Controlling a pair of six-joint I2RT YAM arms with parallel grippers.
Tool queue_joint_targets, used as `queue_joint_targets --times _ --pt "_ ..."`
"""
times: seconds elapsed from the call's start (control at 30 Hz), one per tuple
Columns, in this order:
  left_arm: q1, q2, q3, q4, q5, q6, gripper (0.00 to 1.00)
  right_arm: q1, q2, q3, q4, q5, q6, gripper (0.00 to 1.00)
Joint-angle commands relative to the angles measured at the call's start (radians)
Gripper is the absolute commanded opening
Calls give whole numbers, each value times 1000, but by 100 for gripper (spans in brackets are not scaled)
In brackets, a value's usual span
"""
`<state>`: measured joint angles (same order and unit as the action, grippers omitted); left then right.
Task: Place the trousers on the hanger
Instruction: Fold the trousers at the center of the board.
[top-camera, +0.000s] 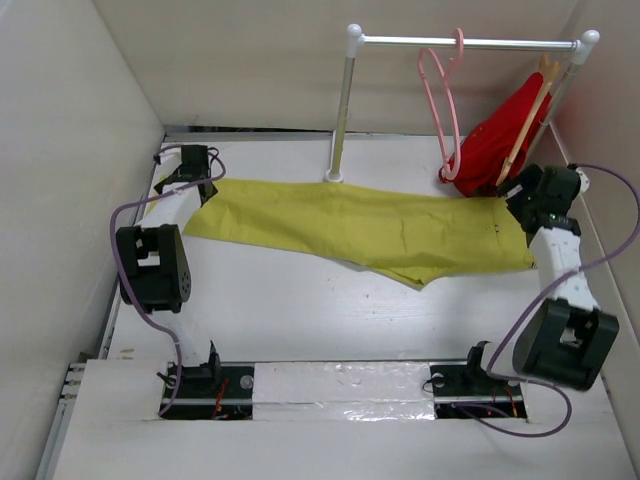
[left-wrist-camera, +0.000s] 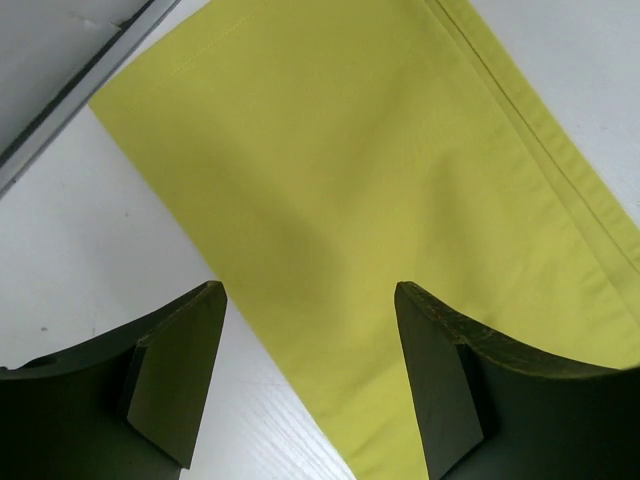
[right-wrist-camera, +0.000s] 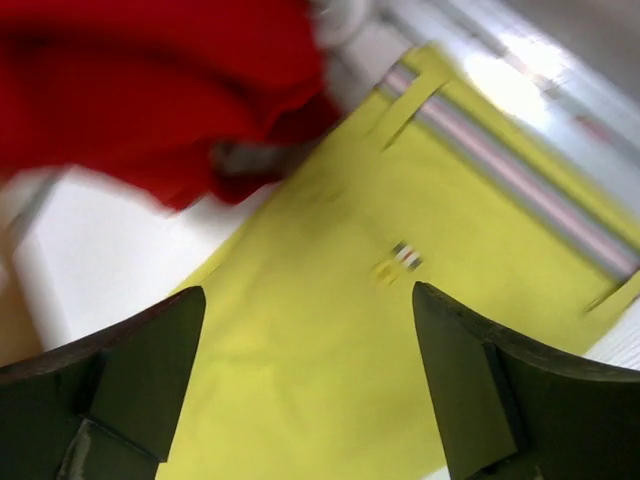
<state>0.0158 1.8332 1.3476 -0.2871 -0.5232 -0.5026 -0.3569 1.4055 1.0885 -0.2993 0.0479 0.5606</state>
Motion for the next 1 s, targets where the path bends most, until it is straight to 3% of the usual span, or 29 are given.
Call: queue_joint_targets --times 0.0,0.03,0.1,0.13,0.17,0.2,0.23,0.27,0.37,0.4,0.5,0.67,0.77,0.87,0.93,0.97 --pt "49 -75 -79 36 106 -57 67 58 -192 -129 190 -82 120 88" --pt "49 -75 -90 32 124 -60 67 93 -232 -175 244 -82 127 84" --pt "49 -52 -96 19 155 -47 67 128 -340 -309 287 -82 117 66" --pt "49 -39 -91 13 167 -44 67 153 -371 -350 326 -77 110 64" --pt "49 -25 -78 6 179 -40 67 153 -399 -428 333 -72 93 55" --pt "49 4 -70 -12 187 -39 67 153 -454 -464 336 -72 85 32" --pt "49 18 -64 -18 189 -37 67 153 -479 -501 350 -63 75 29" --pt "49 29 -58 -20 187 -33 67 135 -506 -534 354 -57 49 29" --pt "49 72 -41 -35 163 -24 69 81 -598 -636 335 -80 4 43" --pt "49 90 -39 -40 164 -22 70 40 -614 -672 325 -86 -4 58" --pt "49 126 -21 -47 178 -25 70 -31 -642 -717 302 -100 -36 78" --pt "49 149 -5 -40 183 -21 66 -148 -542 -806 386 -184 -76 78" --pt "49 161 7 -40 152 -22 62 -191 -361 -797 520 -288 -64 76" --pt "39 178 22 -40 141 -22 58 -191 -180 -719 509 -348 -65 71" --pt "30 195 39 -31 147 -13 46 -191 -107 -682 537 -370 -48 58" --pt "20 202 47 -32 147 -8 38 -191 -94 -677 549 -382 -36 45"
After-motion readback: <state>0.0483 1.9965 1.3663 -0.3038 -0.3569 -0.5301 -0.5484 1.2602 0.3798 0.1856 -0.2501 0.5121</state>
